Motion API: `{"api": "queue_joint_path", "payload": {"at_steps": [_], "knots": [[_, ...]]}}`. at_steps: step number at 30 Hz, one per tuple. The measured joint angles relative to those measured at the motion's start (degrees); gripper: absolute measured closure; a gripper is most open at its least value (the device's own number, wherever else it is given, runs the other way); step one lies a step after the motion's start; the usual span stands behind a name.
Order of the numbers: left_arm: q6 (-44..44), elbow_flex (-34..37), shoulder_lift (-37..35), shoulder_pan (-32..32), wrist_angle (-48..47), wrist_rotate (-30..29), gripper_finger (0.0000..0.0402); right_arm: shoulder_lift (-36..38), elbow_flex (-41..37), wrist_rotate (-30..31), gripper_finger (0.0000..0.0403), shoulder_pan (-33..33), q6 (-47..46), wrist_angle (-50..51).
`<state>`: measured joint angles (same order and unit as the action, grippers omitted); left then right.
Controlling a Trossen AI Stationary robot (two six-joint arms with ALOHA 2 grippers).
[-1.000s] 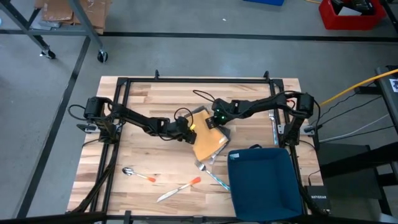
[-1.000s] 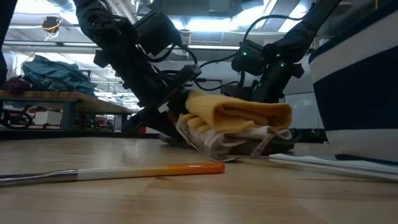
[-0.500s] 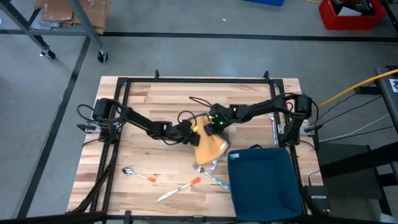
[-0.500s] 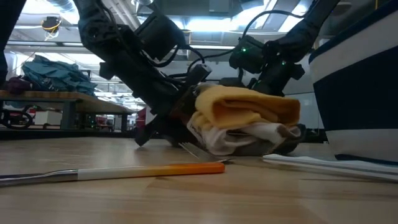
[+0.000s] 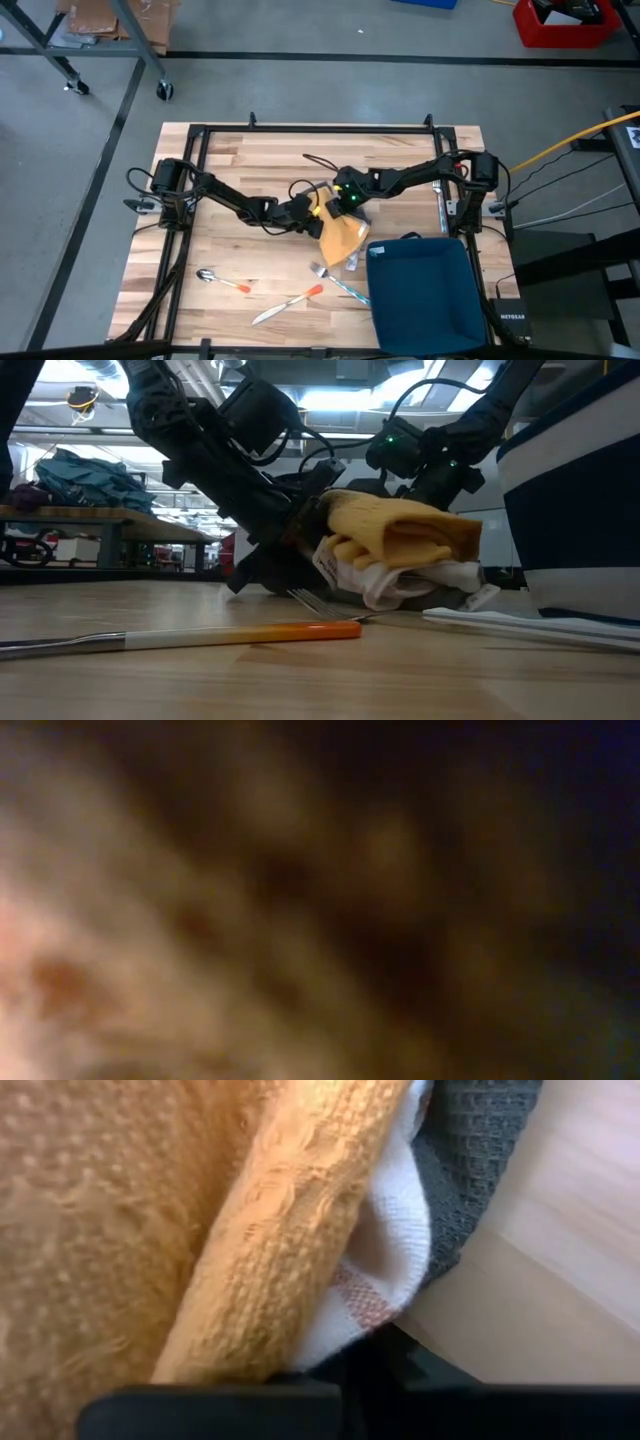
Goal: Fold towel
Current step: Put the stacked towels into the laundry bin
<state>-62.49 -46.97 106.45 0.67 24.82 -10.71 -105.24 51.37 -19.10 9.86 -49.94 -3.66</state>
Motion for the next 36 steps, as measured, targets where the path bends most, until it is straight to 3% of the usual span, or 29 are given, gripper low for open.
{"api": "queue_joint_path", "payload": {"at_steps": [5,13,20,36], "knots": [[2.3,-0.2,-0.1,-0.3,-0.6,0.9,0.0277,0.2,0.2,1.6,0.0369,-0.1,-0.2,2.7],[3.2,-0.4,-0.5,-5.2,-6.9,1.4,0.0277,0.3,0.2,3.1,0.0391,-0.1,-2.8,3.7],[1.6,-0.1,-0.3,-8.0,-4.5,3.9,0.0277,0.3,0.0,3.1,0.0394,-0.1,-4.3,3.4],[0.4,0.1,-2.2,-8.0,-3.7,7.8,0.0281,0.7,-0.1,1.4,0.0395,-0.2,-7.0,0.9]]}}
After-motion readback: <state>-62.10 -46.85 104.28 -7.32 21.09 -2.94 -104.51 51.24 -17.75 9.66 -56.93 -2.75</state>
